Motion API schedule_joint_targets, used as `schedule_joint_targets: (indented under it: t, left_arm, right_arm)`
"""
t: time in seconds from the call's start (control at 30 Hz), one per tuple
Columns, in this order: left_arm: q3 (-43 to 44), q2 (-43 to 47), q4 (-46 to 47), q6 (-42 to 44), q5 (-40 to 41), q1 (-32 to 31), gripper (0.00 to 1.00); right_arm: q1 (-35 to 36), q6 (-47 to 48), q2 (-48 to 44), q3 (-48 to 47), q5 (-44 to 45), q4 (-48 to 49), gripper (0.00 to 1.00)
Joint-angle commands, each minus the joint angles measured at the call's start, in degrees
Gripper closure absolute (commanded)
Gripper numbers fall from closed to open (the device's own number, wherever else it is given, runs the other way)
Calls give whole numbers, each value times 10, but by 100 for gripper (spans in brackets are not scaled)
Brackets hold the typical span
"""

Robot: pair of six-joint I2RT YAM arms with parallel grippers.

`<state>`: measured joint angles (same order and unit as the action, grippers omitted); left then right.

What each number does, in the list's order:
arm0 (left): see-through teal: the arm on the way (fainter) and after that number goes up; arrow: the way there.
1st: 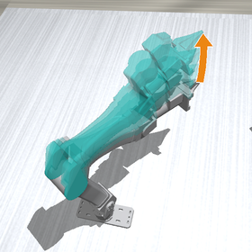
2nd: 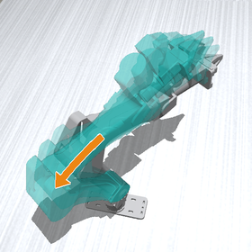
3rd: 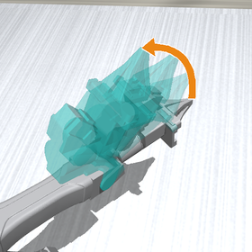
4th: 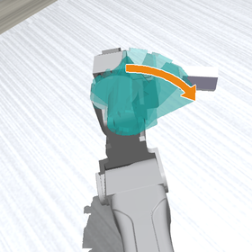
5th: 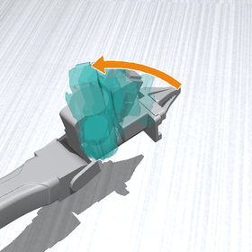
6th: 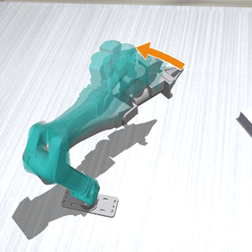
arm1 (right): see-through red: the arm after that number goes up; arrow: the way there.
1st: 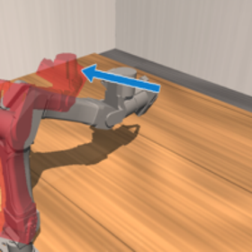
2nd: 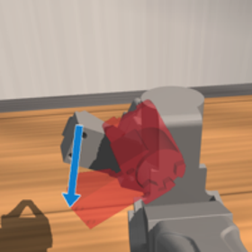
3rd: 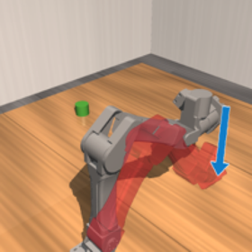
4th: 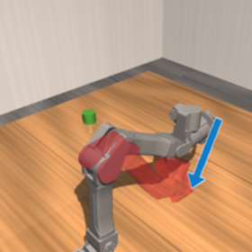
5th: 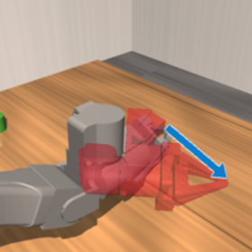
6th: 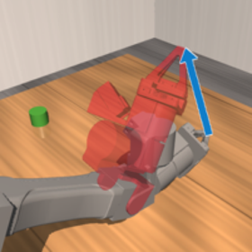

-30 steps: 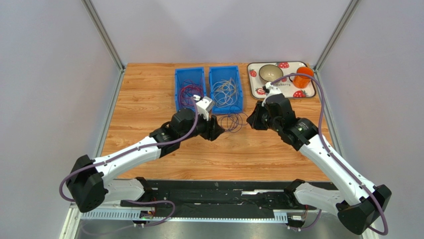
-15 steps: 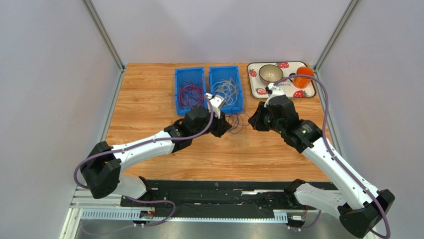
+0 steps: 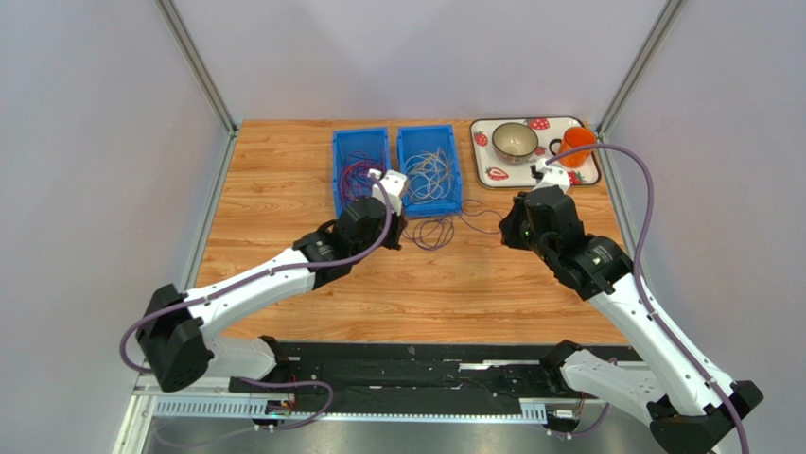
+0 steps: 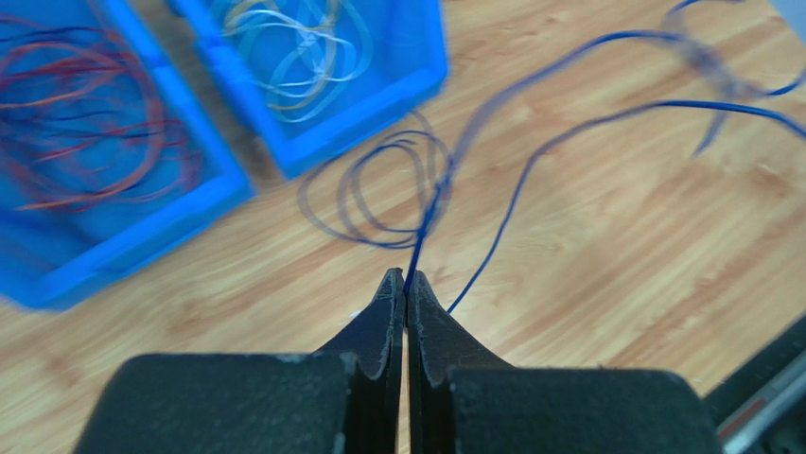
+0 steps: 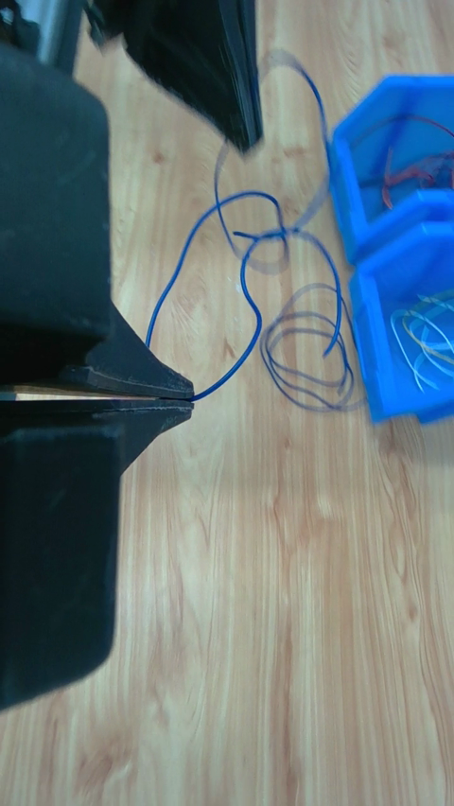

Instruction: Untangle the cables

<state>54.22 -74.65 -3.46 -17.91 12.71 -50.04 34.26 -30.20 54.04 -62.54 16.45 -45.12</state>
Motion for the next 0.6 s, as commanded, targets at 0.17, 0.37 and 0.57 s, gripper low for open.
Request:
schedule_joint_targets:
  t: [0.17, 0.37, 0.57]
  left_arm:
    - [18, 146, -138, 19, 107, 83, 100]
    - [42, 160, -163, 19, 86, 106, 100]
    - [109, 131, -170, 37, 59, 106, 100]
  right_arm:
    - [-40, -29, -20, -8, 94, -38, 100]
    - [-42, -21, -20, 0, 27, -17, 100]
    - [-41, -20, -16, 32, -127, 77, 100]
